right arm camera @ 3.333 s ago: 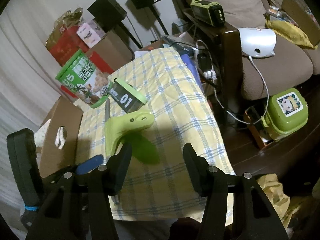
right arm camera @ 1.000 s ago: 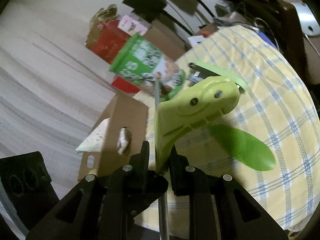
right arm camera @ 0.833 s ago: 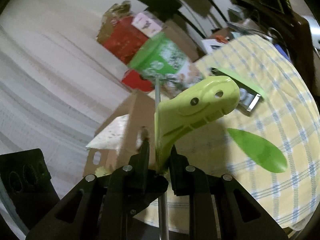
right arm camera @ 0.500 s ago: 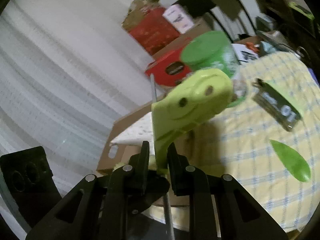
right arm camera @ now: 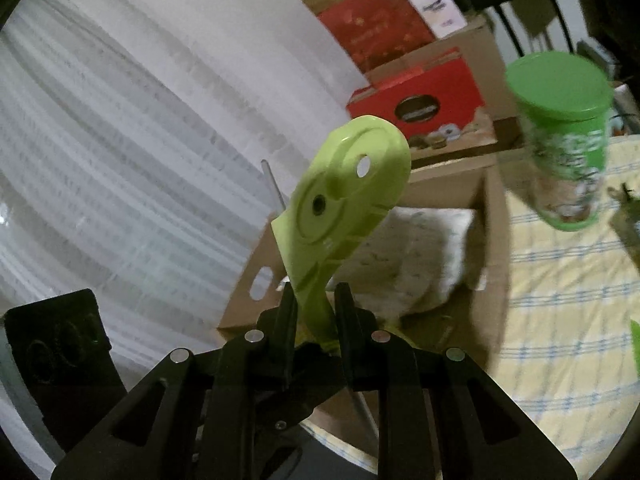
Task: Organize objects
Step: 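Lift the scraper with both grippers and carry it over the box, then lower the scraper into the box and open both grippers, then withdraw both grippers from the cardboard box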
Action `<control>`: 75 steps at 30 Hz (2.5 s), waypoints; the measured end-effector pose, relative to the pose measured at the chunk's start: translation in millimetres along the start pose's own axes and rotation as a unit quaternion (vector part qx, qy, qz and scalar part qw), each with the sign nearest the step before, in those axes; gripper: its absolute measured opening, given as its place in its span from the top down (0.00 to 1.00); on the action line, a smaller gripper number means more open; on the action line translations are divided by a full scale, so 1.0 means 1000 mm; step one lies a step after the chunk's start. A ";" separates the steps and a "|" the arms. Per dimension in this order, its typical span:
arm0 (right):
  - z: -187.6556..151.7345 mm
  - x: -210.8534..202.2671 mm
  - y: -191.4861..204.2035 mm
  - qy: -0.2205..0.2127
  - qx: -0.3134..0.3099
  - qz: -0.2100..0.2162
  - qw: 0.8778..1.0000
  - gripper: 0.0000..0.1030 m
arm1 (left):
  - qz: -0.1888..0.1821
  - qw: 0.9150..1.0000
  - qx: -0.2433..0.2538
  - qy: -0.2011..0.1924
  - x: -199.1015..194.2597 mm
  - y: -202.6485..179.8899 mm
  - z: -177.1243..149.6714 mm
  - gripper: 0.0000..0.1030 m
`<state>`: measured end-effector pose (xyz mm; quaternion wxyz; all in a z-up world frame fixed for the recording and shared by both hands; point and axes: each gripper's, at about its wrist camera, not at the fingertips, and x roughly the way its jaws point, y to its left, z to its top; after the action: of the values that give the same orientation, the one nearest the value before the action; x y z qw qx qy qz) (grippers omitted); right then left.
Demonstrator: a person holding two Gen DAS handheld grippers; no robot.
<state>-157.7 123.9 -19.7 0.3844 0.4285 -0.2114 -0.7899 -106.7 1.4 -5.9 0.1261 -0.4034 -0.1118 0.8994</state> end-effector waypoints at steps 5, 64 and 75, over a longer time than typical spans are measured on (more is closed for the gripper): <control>0.005 0.036 0.011 0.031 -0.004 0.016 0.999 0.82 | 0.018 1.000 -0.025 0.000 0.000 0.034 0.004 0.87; -0.023 -0.040 -0.008 0.004 -0.098 -0.217 0.971 0.26 | 0.055 0.996 -0.065 0.021 0.005 0.064 -0.008 0.24; -0.041 -0.074 -0.023 -0.028 -0.115 -0.308 0.944 0.15 | 0.073 0.997 -0.036 -0.007 -0.007 0.041 -0.012 0.09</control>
<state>-108.4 195.9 -18.7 0.1630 0.4031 0.0128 -0.9004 -99.2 -38.5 -21.2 0.0446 -0.4083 -0.1150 0.9045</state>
